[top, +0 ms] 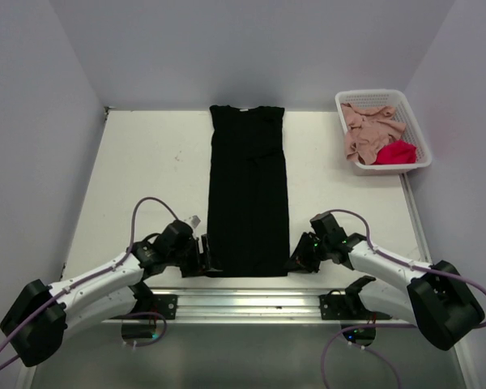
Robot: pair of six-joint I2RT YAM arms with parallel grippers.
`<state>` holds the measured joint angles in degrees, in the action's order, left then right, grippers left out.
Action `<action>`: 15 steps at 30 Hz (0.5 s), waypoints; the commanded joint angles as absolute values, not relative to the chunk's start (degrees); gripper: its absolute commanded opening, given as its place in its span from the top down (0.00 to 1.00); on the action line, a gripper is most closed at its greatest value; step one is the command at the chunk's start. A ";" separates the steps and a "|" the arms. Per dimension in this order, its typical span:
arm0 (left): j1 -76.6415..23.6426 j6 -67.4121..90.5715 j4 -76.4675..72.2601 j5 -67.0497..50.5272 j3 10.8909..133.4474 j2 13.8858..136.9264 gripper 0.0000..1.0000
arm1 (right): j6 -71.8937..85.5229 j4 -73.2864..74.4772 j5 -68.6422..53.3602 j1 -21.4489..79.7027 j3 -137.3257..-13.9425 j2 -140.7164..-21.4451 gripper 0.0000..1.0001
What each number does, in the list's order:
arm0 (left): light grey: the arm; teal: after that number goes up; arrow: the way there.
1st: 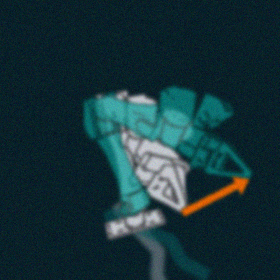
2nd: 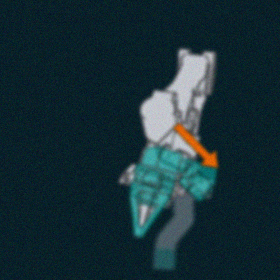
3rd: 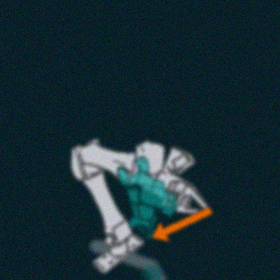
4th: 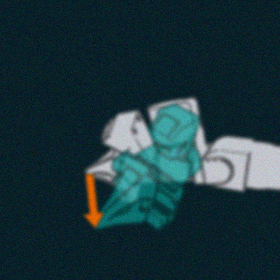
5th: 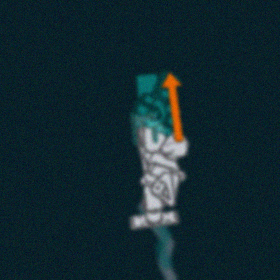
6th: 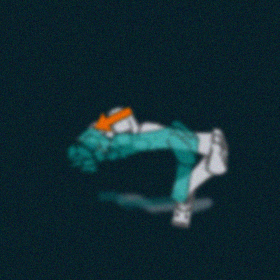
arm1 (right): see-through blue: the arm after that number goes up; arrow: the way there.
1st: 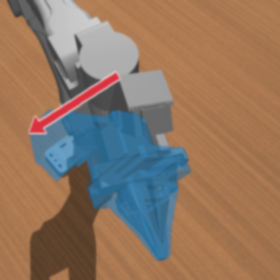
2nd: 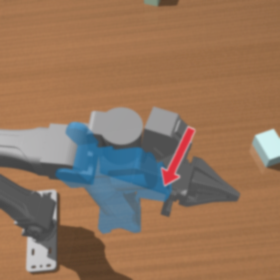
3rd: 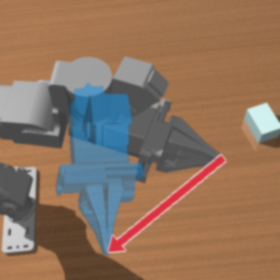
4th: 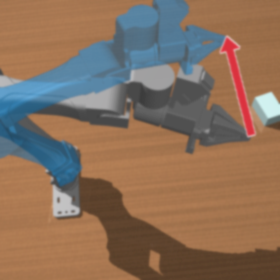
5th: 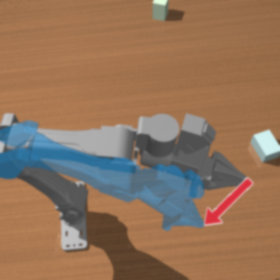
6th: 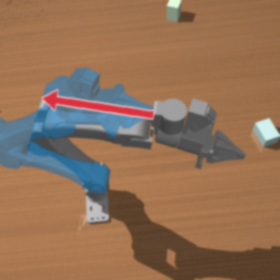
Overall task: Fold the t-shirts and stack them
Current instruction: Grab the bottom of the folded rectangular tshirt with both arms
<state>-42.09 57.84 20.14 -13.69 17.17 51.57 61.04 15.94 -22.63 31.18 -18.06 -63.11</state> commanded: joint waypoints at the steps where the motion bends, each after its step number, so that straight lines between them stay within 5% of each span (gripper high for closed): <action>1: -42.36 54.58 22.86 -9.05 15.29 54.84 0.36 | 60.12 16.35 -21.53 31.55 -18.72 -64.25 0.82; 6: -42.36 54.14 20.13 -9.75 14.50 57.57 0.62 | 60.29 16.08 -21.62 31.55 -18.72 -64.07 0.85; 10: -42.45 53.96 19.86 -9.23 14.59 57.66 1.00 | 60.47 16.26 -21.36 31.55 -18.63 -63.55 0.97; 15: -42.45 53.61 22.06 -8.35 15.56 55.99 1.00 | 59.68 18.28 -21.27 31.55 -19.77 -61.44 1.00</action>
